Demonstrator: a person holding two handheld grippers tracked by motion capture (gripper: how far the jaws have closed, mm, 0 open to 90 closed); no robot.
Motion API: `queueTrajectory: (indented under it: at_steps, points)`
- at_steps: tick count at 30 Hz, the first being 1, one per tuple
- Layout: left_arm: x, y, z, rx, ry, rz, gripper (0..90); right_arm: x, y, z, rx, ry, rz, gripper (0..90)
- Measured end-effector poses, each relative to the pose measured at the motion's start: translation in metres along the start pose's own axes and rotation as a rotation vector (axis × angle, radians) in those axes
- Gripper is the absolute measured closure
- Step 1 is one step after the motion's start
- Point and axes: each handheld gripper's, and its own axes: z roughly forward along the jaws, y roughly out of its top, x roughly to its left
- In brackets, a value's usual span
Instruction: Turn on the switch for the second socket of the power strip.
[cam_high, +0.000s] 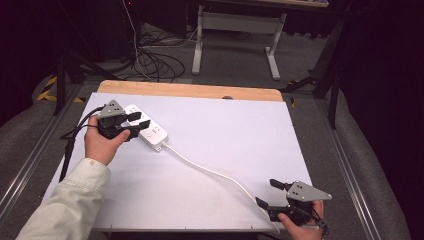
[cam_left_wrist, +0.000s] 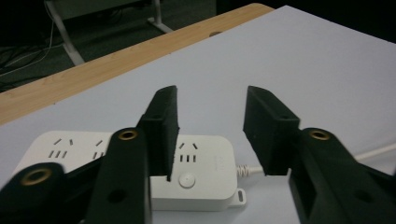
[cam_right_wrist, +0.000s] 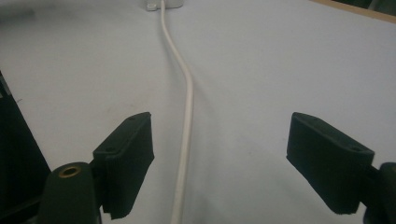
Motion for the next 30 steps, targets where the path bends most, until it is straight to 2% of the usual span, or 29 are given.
queueTrajectory:
  at_steps: [1, 3, 6, 7, 12, 19, 27, 30]
  points:
    - [0.002, -0.001, 0.002, 0.003, 0.007, 0.003, 64.8, 0.0, 0.0, 0.0, 0.0, 0.001, 0.0, 23.2]
    - [0.005, -0.003, 0.007, -0.001, 0.024, -0.008, 70.6, 0.0, 0.0, 0.0, 0.0, 0.002, 0.0, 23.2]
    - [0.01, -0.006, 0.015, -0.005, 0.043, 0.009, 73.7, 0.0, 0.0, 0.0, 0.002, 0.004, -0.001, 23.4]
    - [0.012, -0.008, 0.018, 0.0, 0.046, 0.005, 79.0, 0.0, -0.001, 0.0, 0.003, 0.004, -0.002, 23.6]
    - [0.021, -0.015, 0.027, 0.043, 0.073, 0.002, 89.4, -0.001, -0.001, 0.0, 0.0, 0.005, 0.0, 23.6]
    - [0.028, -0.022, 0.038, 0.087, 0.1, -0.014, 89.7, -0.001, -0.001, 0.0, 0.002, 0.007, 0.003, 23.5]
    - [0.032, -0.029, 0.047, 0.129, 0.112, -0.035, 89.7, -0.002, -0.002, 0.0, 0.002, 0.009, 0.003, 23.4]
    - [0.034, -0.031, 0.049, 0.149, 0.125, -0.03, 89.7, -0.002, -0.002, 0.001, 0.003, 0.012, 0.004, 23.4]
